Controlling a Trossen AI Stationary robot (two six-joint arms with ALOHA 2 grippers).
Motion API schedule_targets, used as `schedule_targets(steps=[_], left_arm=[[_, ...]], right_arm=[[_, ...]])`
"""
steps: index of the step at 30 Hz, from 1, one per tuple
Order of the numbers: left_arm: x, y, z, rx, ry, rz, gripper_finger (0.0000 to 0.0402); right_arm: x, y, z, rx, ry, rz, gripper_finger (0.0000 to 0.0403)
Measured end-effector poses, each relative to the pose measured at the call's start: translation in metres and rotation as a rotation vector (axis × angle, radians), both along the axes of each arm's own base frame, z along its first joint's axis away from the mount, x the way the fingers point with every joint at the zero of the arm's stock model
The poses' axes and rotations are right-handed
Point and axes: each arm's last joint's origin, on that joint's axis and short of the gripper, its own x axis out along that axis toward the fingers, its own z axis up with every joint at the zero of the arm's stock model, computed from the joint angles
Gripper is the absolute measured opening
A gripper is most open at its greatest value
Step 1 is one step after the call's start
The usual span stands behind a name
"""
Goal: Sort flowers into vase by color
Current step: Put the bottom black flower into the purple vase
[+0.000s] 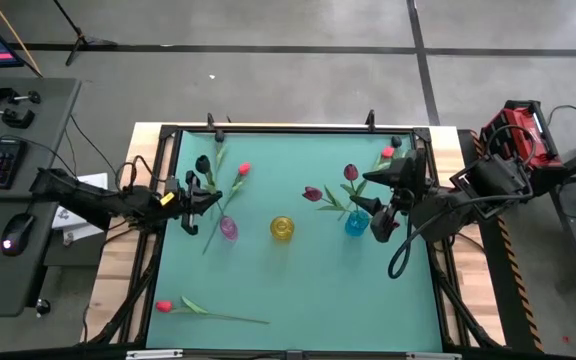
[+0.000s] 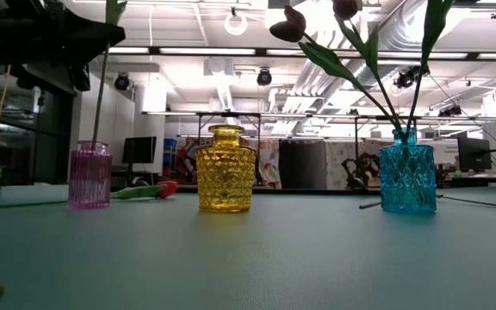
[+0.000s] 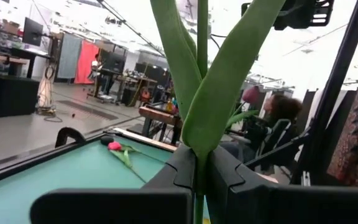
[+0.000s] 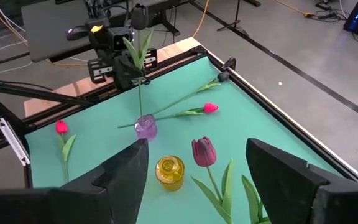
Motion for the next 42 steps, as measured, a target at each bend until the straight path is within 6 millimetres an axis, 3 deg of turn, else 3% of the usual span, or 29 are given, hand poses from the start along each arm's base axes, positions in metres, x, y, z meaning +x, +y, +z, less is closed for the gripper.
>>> schedule_targets(steps=[9,20,26,32,42], left_arm=[[0.001,0.002,-0.004,-0.018,0.044,0.056,0.0019],[0.001,0.001,-0.006,-0.117,0.031,0.006,0.0155],[0.001,-0.001,-0.005,-0.161,0.020,-0.064,0.0205],[0.003,-0.005,0.005,-0.191,0.019,-0.185,0.0220],[0.005,-0.008,0.032,-0.094,0.238,-0.275,0.0221]], right_arm=[[-0.002,-0.001,-0.002,-0.016,0.024,0.001,0.0259],[-0.001,-0.001,-0.001,-0.018,0.026,0.006,0.0259],[-0.001,-0.001,-0.001,-0.017,0.026,0.006,0.0259],[-0.001,-0.001,-0.001,-0.017,0.026,0.006,0.0259],[-0.001,-0.001,-0.002,-0.017,0.026,0.006,0.0259]])
